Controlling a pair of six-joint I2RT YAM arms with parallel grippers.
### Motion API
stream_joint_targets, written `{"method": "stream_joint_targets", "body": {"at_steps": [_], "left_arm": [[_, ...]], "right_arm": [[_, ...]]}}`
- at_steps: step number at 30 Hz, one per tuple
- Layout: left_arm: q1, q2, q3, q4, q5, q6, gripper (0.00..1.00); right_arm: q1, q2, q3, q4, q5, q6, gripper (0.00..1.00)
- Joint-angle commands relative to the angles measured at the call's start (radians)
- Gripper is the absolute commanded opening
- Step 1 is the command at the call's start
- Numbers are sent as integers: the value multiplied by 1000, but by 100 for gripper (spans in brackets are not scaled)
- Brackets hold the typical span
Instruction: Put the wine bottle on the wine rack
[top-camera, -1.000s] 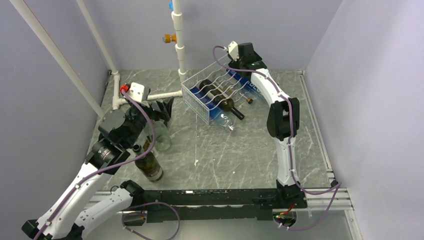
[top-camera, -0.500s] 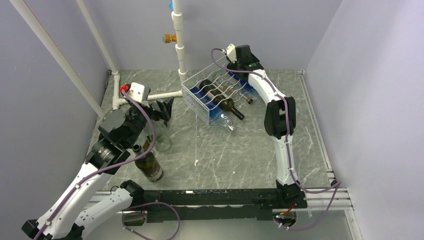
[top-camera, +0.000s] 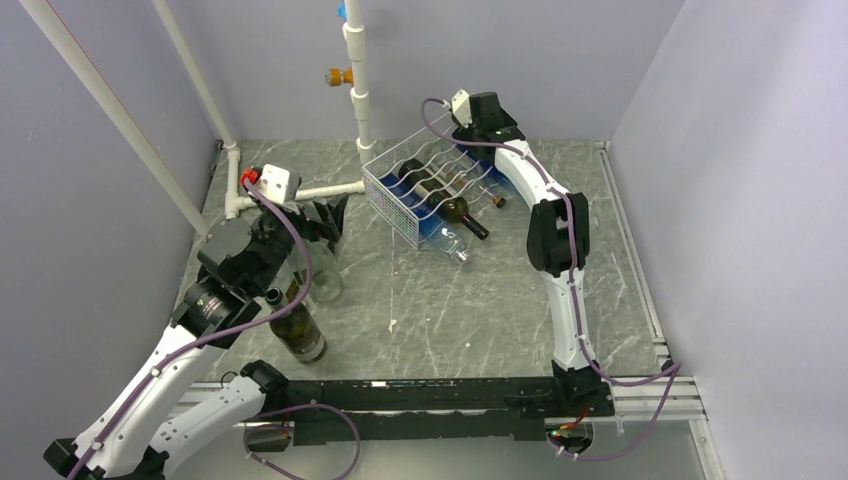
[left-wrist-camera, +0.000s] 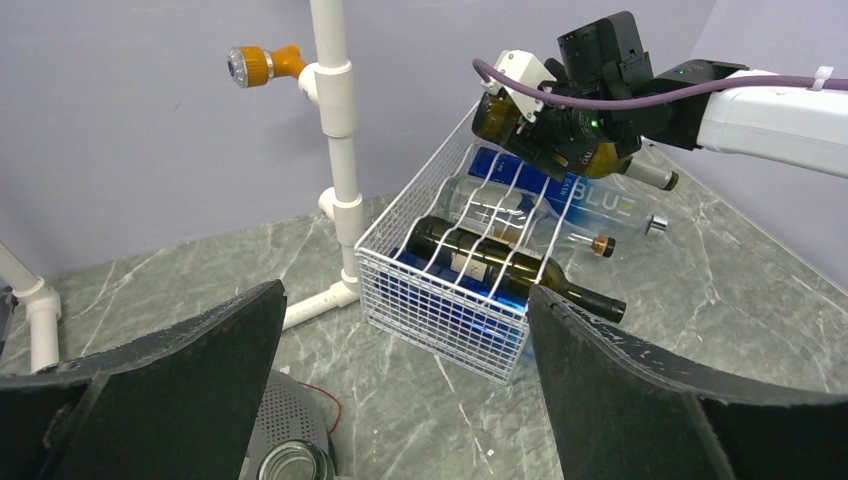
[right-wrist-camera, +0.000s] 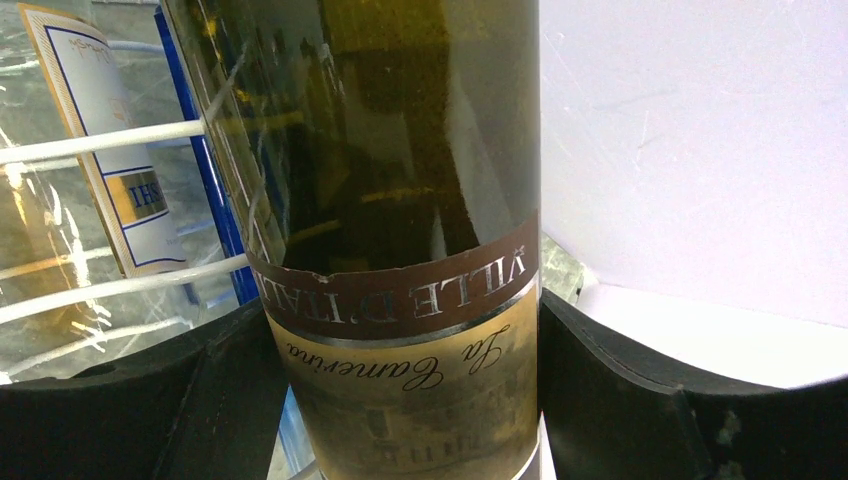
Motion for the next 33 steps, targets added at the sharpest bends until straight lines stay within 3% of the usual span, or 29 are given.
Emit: {"method": "stream_joint_targets", "body": {"at_steps": [1, 6, 20, 33], "left_arm": [[2, 6, 38, 14, 9, 2, 97], [2, 7, 34, 17, -4, 5, 97], [2, 15, 32, 19, 13, -3, 97], [2, 16, 33, 19, 14, 0, 96]], "right_arm": [[3, -16, 67, 95, 37, -18, 52], [3, -16, 56, 94, 33, -27, 67], [3, -25, 56, 60, 9, -31, 93], [43, -126, 42, 57, 32, -10, 99]]}}
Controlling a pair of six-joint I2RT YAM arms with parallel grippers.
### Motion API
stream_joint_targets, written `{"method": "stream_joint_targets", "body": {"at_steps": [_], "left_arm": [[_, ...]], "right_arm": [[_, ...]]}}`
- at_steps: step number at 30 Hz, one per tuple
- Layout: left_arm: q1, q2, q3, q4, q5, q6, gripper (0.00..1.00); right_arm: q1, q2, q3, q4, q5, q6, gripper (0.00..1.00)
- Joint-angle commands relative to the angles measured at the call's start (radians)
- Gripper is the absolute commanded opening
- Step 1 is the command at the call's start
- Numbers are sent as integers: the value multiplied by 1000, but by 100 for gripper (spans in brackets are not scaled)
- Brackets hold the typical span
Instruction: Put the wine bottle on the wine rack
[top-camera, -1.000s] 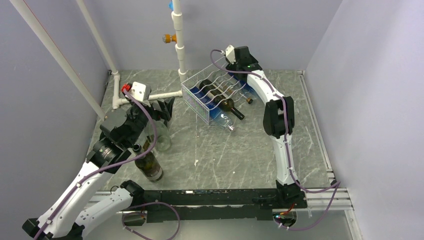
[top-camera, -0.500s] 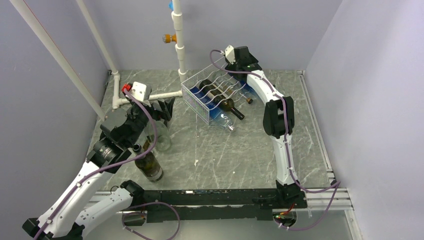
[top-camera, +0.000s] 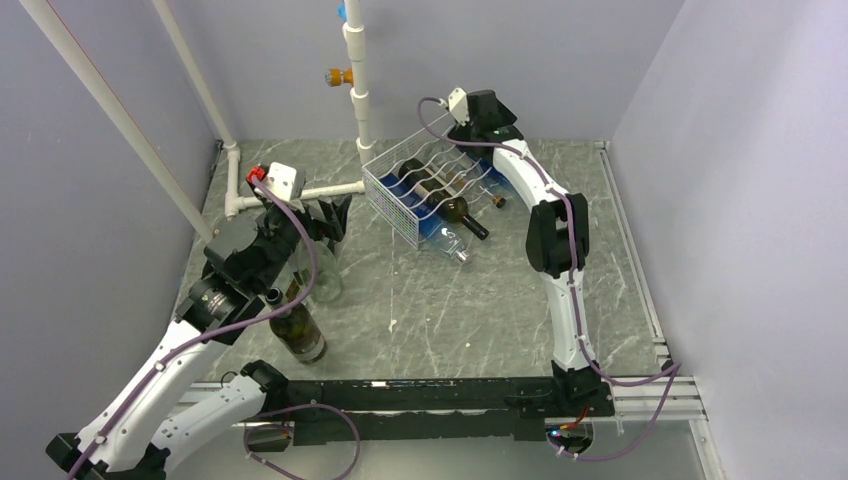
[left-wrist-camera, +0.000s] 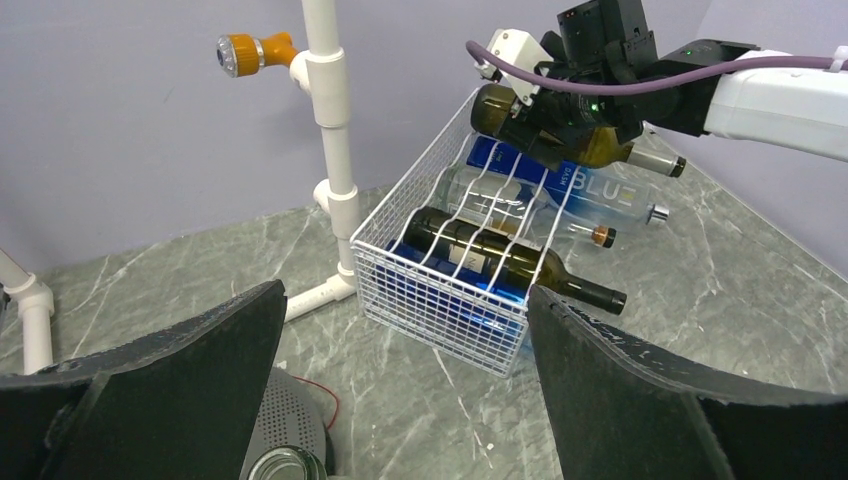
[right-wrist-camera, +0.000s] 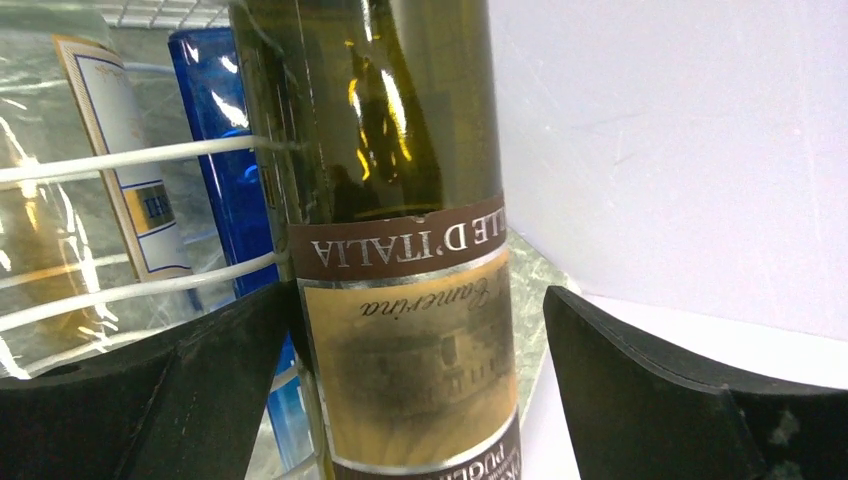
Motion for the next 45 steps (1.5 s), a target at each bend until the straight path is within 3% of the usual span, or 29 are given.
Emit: {"method": "stream_joint_targets", "body": {"at_steps": [1, 8, 15, 19, 23, 27, 35, 45], "left_arm": [[2, -7, 32, 19, 1, 2, 96], [2, -57, 25, 28, -36, 23, 97], [19, -76, 37, 16, -34, 20, 97], [35, -92, 42, 12, -30, 18, 99], [39, -98, 51, 2, -66, 20, 99], [38, -80, 111, -116, -129, -49, 100], [38, 29, 354, -604, -164, -256, 99], [38, 72, 248, -657, -172, -336, 100]], "right_arm": [[34, -140, 31, 47, 43, 19, 99], [95, -275, -84, 69, 112, 107, 100], [192, -512, -466, 200, 164, 323, 100], [223, -657, -642, 159, 143, 560, 100], [249, -793, -781, 124, 86, 673, 100], [268, -918, -883, 130, 26, 706, 100], [270, -1087, -981, 176, -64, 733, 100], [270, -1146, -1030, 161, -145, 770, 100]]}}
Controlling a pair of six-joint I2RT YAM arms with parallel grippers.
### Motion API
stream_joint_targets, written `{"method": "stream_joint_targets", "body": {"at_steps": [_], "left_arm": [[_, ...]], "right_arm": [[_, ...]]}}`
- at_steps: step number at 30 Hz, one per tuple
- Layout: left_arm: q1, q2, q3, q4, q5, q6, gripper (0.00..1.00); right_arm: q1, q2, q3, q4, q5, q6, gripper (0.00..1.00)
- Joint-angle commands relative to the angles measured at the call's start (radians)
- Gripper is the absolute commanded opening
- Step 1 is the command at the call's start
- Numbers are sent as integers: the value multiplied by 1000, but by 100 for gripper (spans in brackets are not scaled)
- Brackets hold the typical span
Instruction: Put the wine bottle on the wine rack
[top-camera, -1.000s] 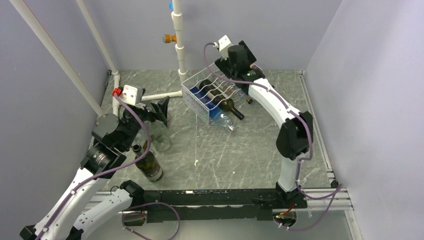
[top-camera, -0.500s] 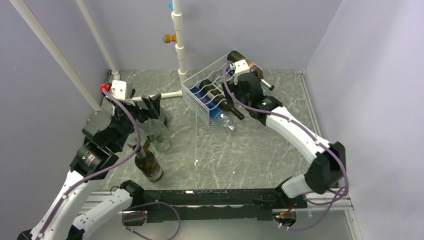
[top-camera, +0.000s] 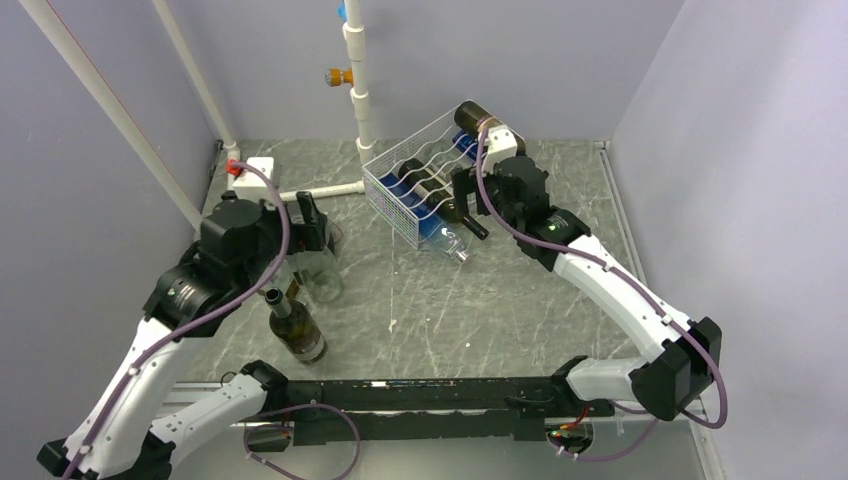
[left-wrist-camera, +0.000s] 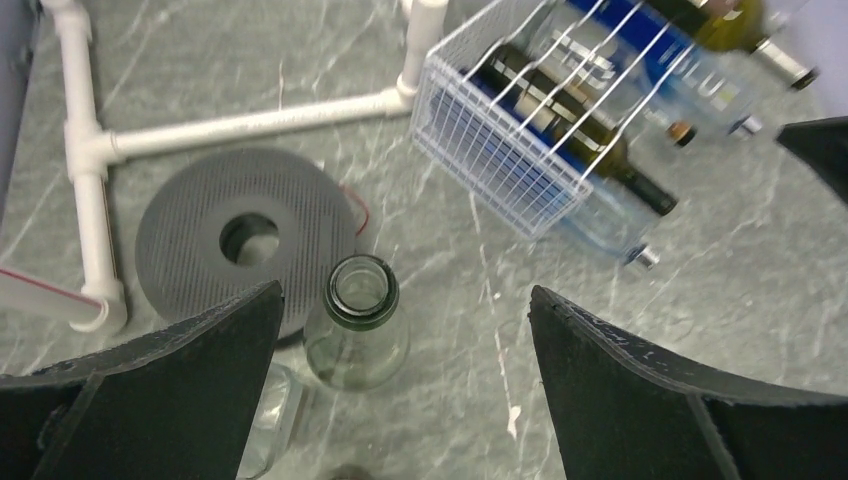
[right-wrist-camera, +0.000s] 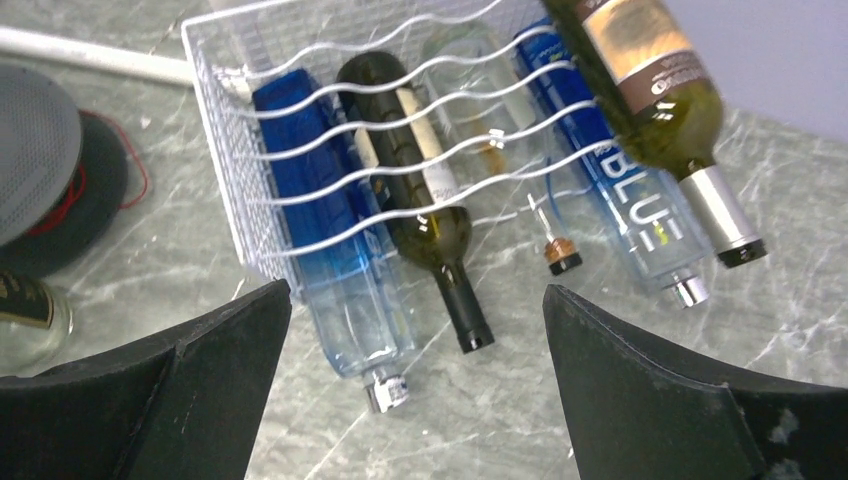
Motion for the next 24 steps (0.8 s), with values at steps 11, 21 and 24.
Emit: {"method": "stream_joint_targets", "body": {"at_steps": [11, 21, 24], "left_arm": [[4, 89, -139, 65, -56, 19, 98], [5, 158, -170, 114, -105, 41, 75], [5, 158, -179, 130, -84, 50, 58]], "right_arm": [[1, -137, -108, 17, -76, 31, 100], [0, -166, -160, 32, -64, 35, 100], [1, -167, -178, 51, -90, 39, 100]]}}
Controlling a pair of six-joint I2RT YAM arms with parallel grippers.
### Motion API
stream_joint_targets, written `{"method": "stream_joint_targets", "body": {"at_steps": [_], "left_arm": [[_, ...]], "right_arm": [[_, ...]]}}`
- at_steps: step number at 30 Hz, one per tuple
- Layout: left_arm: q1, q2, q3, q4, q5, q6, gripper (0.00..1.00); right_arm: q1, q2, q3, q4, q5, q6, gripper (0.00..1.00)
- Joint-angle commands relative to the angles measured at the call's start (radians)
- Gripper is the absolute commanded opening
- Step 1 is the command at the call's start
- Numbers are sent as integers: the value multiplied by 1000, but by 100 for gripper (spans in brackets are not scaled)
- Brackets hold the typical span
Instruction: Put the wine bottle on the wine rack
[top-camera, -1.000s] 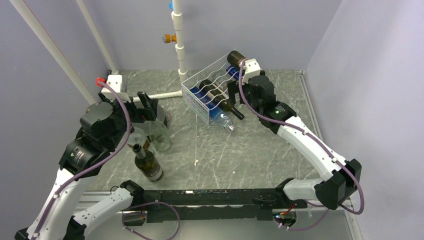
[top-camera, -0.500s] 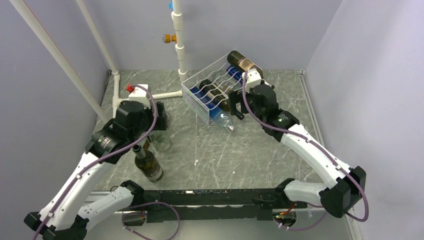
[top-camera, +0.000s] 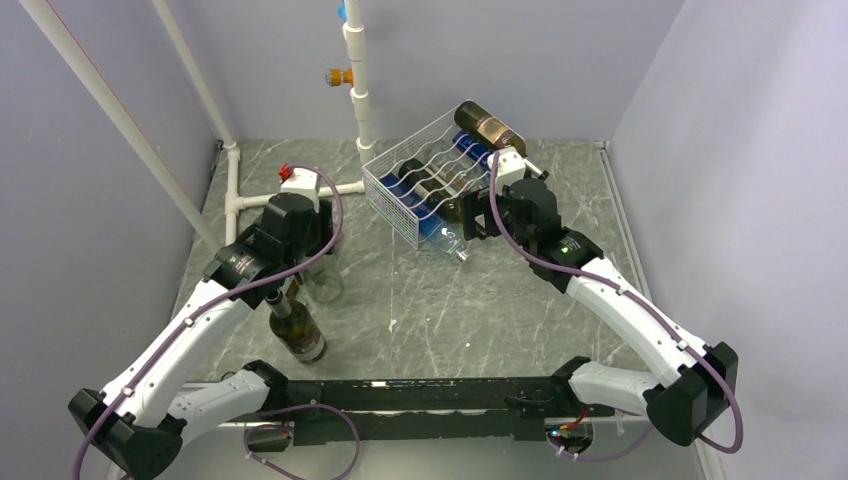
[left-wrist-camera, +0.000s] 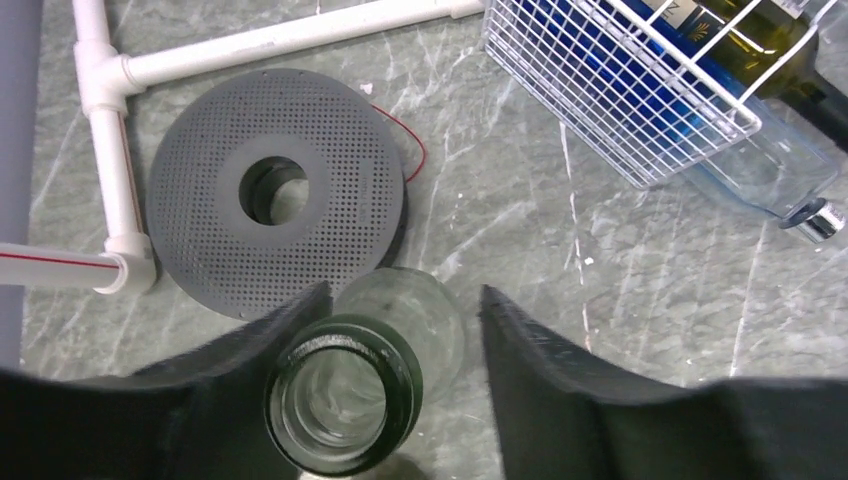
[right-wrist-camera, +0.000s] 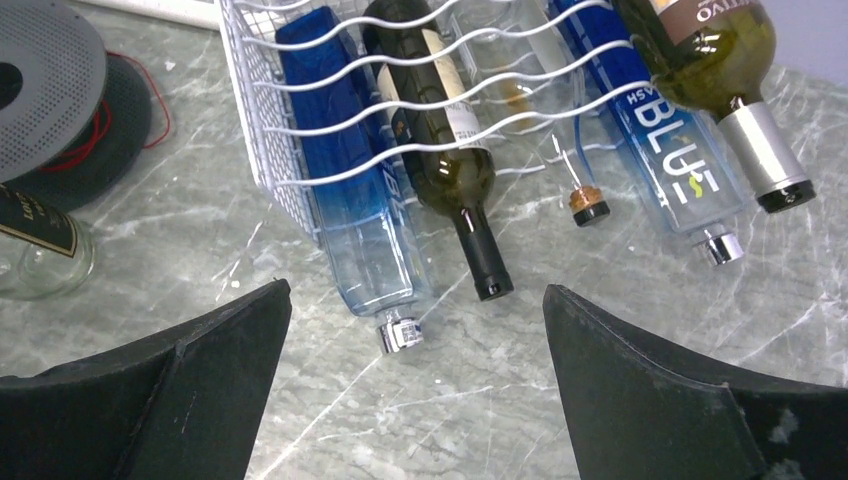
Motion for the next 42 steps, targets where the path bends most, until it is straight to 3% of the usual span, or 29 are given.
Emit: {"method": "stream_joint_targets", "body": {"at_steps": [1, 5, 7, 8, 17, 23, 31, 42], "left_arm": [[5, -8, -1, 69, 16, 18, 53], [4, 15, 41, 73, 82, 48, 24], [4, 42, 89, 56, 112, 57, 3], [5, 56, 118, 44, 126, 58, 0], [4, 173, 405, -70, 418, 108, 0], [-14, 231, 515, -144, 585, 95, 0], [-54, 286, 580, -95, 714, 40, 0], [-134, 393, 691, -132, 759, 31, 0]], "right_arm": [[0, -23, -18, 60, -30, 25, 100], [1, 5, -12, 63, -84, 53, 100], [0, 14, -18, 76, -135, 65, 100], [1, 15, -22, 85, -165, 71, 100], [7, 37, -105, 245, -586, 153, 100], [63, 50, -186, 436, -716, 210, 100], [147, 90, -217, 508, -712, 232, 100], [257, 105, -295, 585, -500, 204, 100]]}}
